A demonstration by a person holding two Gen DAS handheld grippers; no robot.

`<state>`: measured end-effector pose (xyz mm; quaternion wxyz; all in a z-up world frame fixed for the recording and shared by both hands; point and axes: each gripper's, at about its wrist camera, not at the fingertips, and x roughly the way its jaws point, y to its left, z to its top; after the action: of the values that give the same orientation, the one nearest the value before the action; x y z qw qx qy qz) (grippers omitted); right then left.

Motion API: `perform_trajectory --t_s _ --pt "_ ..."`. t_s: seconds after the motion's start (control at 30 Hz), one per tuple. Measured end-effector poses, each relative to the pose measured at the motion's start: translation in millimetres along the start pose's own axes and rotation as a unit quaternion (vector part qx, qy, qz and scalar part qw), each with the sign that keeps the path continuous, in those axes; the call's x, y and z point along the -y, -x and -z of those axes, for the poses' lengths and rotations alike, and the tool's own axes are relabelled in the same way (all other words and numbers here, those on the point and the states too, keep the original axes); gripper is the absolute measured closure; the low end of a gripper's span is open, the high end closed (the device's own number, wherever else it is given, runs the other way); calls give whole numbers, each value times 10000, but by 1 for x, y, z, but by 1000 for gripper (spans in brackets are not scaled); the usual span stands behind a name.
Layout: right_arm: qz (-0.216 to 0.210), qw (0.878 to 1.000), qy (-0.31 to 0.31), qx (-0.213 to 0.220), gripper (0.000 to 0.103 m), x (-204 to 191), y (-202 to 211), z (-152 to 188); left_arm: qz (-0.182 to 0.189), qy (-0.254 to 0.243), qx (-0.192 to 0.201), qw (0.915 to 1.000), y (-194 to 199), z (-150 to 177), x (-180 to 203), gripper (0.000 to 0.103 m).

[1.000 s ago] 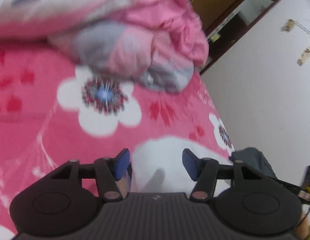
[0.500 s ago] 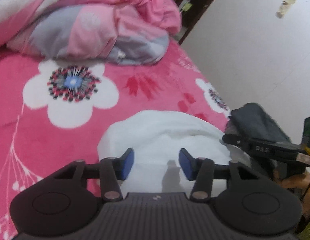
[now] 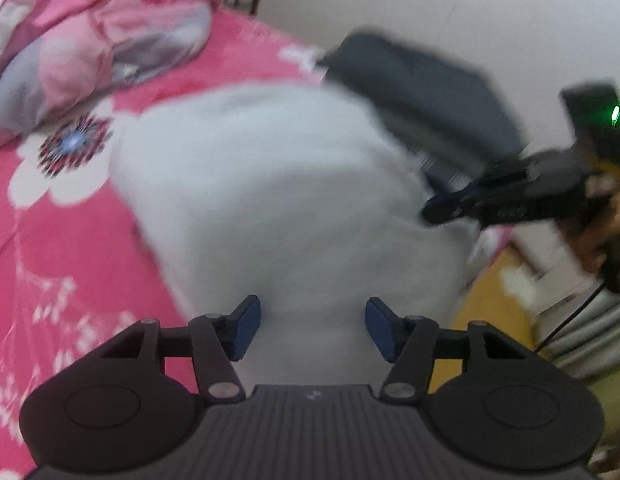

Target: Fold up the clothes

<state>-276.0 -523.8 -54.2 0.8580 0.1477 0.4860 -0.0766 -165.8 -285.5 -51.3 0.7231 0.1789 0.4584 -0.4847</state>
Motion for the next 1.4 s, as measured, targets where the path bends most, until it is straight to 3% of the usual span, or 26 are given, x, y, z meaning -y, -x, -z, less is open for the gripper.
perform_trajectory --t_s 0.2,0.33,0.43,0.47,0.57,0.9,1.1,1.2,1.27,1.4 --pt "-369 9985 -184 371 94 -4 59 1 -77 -141 76 9998 34 -9 14 41" --pt "-558 9984 -62 -36 94 -14 44 19 -176 -162 -290 9993 13 -1 33 36" --pt "-72 9973 31 -735 95 -13 2 31 -435 31 -645 9970 -7 6 41 38" --pt "5 9960 -88 -892 95 -11 0 35 -509 126 -631 9966 -3 6 42 38" --pt "-159 9957 -480 -771 93 -9 30 39 -577 424 -468 9963 19 6 45 39" --pt "-68 9965 -555 -625 91 -47 96 44 -810 1105 27 9906 99 4 63 32" --pt "101 9976 -550 -411 75 -77 137 52 -867 1415 417 9852 149 10 78 23" --pt "180 9975 -609 -295 66 -93 163 54 -1100 1489 707 9802 180 15 86 18" --pt "181 9976 -629 -242 55 -106 181 56 -1262 1534 905 9759 200 19 92 13" --pt "321 9979 -565 -66 45 -133 217 60 -1336 1679 1163 9698 241 26 101 9"
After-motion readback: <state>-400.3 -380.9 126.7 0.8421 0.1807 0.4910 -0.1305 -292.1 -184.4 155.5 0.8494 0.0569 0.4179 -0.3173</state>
